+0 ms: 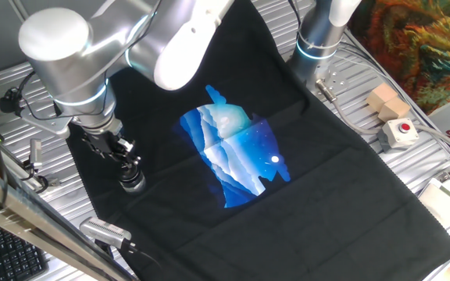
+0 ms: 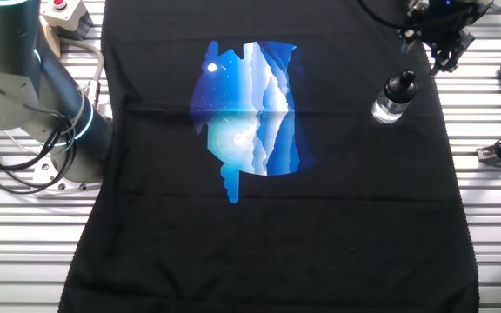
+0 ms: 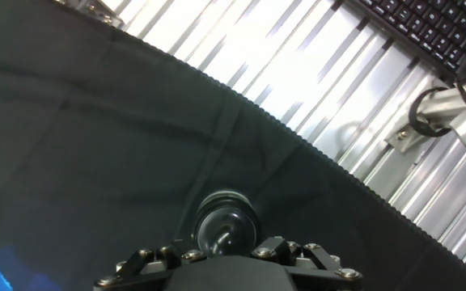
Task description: Screw the lid onto the jar
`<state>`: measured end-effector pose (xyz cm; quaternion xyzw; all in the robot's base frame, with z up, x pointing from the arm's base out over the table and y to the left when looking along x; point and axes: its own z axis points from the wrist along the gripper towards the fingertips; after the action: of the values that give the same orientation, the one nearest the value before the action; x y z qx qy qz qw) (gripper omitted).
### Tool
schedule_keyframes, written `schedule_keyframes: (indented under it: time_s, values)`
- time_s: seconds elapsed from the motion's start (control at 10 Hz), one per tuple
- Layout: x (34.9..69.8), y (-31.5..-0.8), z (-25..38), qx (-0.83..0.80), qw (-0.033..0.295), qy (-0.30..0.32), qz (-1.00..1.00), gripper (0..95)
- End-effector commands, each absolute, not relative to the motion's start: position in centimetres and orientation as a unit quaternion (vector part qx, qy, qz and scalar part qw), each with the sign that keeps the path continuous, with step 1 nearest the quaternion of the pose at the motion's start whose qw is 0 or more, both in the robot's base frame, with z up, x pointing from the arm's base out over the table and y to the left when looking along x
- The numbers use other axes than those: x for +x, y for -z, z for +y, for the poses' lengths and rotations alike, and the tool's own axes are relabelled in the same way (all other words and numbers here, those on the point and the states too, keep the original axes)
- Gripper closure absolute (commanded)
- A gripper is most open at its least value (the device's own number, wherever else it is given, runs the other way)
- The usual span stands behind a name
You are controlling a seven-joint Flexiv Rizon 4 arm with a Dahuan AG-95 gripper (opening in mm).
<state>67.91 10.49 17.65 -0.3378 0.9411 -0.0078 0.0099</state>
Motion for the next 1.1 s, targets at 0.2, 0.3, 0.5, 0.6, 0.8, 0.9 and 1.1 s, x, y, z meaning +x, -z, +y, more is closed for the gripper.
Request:
schedule_keyframes:
  time_s: [0.2, 0.3, 0.5, 0.6, 0.8, 0.9, 1.1]
  values:
    - [67.9, -17.4, 10.5, -0.335, 0.009, 0.008, 0.942, 38.0]
    - [67.9, -17.3, 10.5, -0.334, 0.009, 0.008, 0.942, 38.0]
    - [67.7, -16.9, 10.6, -0.333, 0.009, 0.009, 0.943, 38.0]
    - [67.7, -16.8, 10.6, -0.332, 0.010, 0.009, 0.943, 38.0]
    - [67.5, -16.2, 10.6, -0.332, 0.010, 0.011, 0.943, 38.0]
    - [67.4, -16.0, 10.6, -0.332, 0.012, 0.009, 0.943, 38.0]
    - [67.1, -15.6, 10.4, -0.332, 0.014, 0.010, 0.943, 38.0]
